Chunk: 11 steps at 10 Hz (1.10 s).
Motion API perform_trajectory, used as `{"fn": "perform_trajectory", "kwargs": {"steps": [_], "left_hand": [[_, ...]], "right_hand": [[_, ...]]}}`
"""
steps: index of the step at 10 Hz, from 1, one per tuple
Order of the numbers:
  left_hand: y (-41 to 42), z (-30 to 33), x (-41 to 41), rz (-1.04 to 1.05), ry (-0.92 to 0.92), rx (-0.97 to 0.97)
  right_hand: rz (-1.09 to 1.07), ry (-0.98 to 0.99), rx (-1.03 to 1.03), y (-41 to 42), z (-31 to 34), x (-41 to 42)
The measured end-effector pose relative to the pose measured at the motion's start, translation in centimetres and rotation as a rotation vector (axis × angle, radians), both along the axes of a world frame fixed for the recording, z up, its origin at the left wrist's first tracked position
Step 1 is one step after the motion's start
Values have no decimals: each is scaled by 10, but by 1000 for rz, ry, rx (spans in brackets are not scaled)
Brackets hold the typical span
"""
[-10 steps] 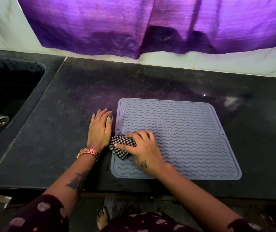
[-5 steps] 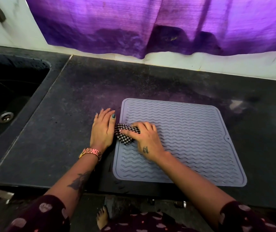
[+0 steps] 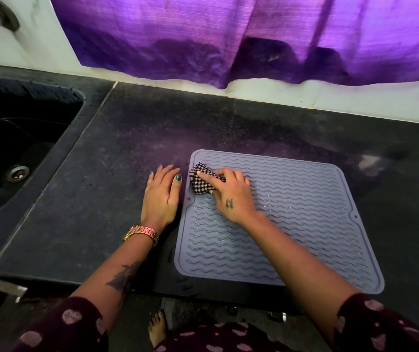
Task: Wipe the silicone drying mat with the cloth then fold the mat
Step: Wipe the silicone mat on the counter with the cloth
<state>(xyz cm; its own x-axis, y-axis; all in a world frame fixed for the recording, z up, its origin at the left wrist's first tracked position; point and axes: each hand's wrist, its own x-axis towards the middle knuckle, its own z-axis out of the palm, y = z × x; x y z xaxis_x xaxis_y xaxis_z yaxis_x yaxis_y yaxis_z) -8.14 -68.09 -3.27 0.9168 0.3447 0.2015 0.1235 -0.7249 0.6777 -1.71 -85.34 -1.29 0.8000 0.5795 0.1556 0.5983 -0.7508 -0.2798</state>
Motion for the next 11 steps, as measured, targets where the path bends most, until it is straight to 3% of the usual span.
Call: {"fn": "perform_trajectory", "kwargs": {"steps": [1, 2, 3, 4, 6, 7, 8, 9, 11], "left_hand": [[0, 0, -1, 4, -9, -12], [0, 1, -1, 5, -12, -14], [0, 1, -1, 2, -3, -8], [0, 2, -1, 2, 8, 6], [0, 1, -1, 6, 29, 28], [0, 1, -1, 4, 37, 34], [0, 1, 0, 4, 40, 43], [0, 1, 0, 3, 43, 48], [0, 2, 0, -1, 44, 46]], "right_hand": [[-22, 63, 116, 0, 8, 12], [-62, -23, 133, 2, 7, 4], [5, -71, -4, 3, -2, -9], [17, -8, -8, 7, 6, 3], [-178, -48, 85, 34, 17, 20], [-140, -36, -193, 42, 1, 13], [-133, 41, -137, 45, 6, 24], [-212, 85, 56, 55, 16, 32], [-248, 57, -127, 64, 3, 17]]}}
